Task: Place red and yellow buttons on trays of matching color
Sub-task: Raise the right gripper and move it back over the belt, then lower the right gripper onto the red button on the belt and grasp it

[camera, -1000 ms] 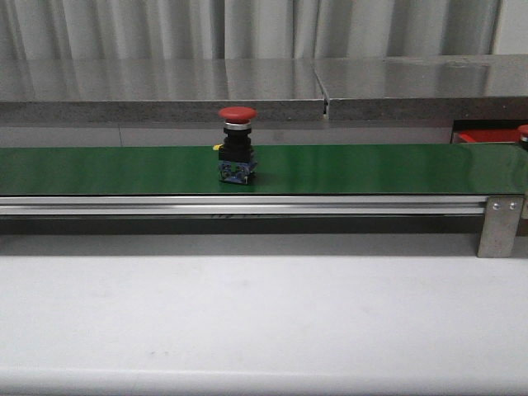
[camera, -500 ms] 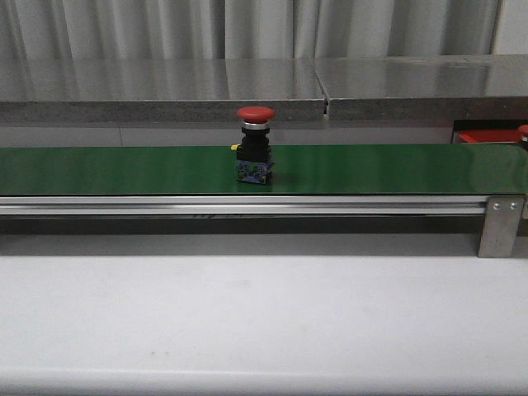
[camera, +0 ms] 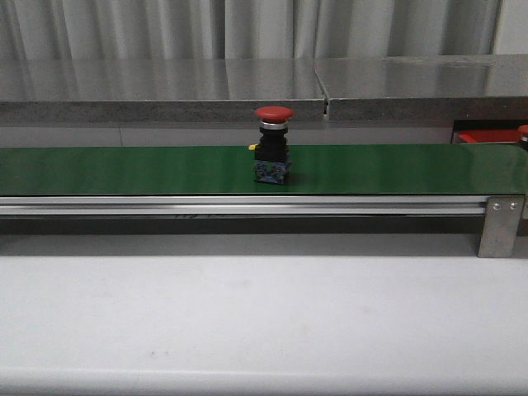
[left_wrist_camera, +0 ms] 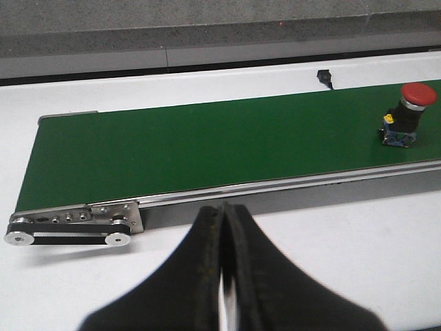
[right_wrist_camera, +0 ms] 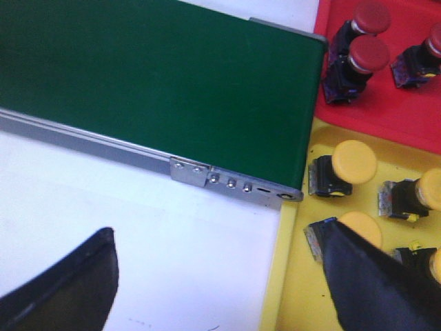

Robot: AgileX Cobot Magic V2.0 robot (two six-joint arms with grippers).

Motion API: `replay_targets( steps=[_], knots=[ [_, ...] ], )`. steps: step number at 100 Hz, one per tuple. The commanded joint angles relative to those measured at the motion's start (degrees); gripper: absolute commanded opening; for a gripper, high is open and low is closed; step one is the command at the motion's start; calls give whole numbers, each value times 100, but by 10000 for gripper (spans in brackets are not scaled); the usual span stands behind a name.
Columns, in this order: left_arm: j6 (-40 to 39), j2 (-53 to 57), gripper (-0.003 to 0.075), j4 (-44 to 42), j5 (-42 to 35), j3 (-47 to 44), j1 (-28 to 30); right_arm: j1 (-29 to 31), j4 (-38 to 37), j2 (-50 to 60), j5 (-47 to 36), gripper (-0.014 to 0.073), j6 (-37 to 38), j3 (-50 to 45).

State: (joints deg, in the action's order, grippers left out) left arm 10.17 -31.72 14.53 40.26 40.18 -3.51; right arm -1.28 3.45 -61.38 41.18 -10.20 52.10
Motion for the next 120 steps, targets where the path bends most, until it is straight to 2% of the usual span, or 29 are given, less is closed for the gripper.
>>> replay_targets(
  steps=[1,48,83,120],
  knots=[
    [-4,-12,-20,118,-383,144,-37,-115,-65,-77,-161,605,-149,249],
    [-4,-12,-20,118,-383,144,-37,-1053,-59,-1084,23,605,-858,1057],
    [-4,-12,-20,118,-383,144,-37,-1419,-64,-1896,562,605,-923,2038],
    [-4,-12,-20,118,-383,144,-37,-1689,84,-2848,664,605,-1450,2853]
  ],
)
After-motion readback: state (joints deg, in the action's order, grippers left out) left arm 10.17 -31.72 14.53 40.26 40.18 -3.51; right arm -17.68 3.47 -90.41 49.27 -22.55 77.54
